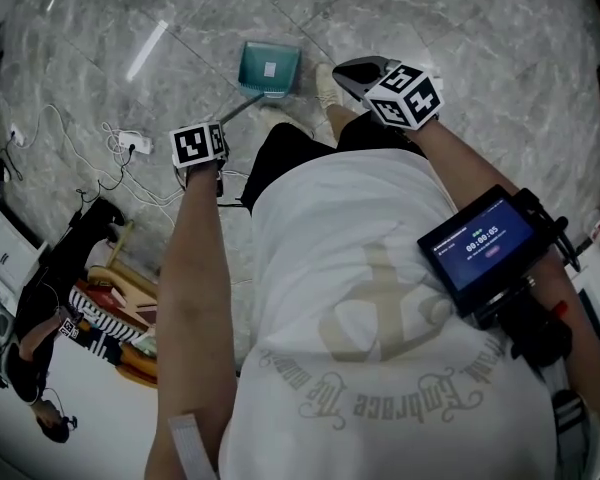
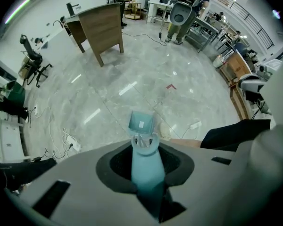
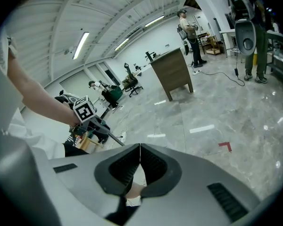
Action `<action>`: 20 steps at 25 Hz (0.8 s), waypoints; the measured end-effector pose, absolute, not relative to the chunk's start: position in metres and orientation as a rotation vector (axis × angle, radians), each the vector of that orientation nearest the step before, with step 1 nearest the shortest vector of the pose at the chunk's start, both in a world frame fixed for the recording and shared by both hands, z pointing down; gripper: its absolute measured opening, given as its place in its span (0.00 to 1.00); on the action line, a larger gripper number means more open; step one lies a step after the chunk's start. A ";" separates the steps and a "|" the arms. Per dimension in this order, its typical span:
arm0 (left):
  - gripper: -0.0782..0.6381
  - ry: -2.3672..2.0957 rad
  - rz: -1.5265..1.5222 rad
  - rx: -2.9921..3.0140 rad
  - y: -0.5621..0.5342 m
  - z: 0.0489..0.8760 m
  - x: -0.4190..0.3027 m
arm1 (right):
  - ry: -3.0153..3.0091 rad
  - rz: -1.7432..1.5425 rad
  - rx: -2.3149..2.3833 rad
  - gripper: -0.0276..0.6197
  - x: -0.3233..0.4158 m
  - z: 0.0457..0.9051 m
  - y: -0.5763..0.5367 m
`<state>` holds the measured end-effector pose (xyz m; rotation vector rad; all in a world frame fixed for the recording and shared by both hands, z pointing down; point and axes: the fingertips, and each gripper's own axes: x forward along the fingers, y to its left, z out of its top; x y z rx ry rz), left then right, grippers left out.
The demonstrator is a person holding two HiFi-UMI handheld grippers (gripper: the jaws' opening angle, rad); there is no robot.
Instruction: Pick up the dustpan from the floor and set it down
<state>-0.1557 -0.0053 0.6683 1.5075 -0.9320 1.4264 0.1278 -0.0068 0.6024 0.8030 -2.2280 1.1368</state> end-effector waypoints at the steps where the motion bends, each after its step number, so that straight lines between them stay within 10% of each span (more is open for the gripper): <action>1: 0.24 -0.940 1.416 1.500 -0.004 0.666 -0.158 | -2.231 1.135 0.799 0.07 0.127 0.602 -0.007; 20: 0.24 -1.111 1.230 1.562 0.006 0.600 -0.168 | -2.318 1.028 0.698 0.07 0.105 0.594 -0.021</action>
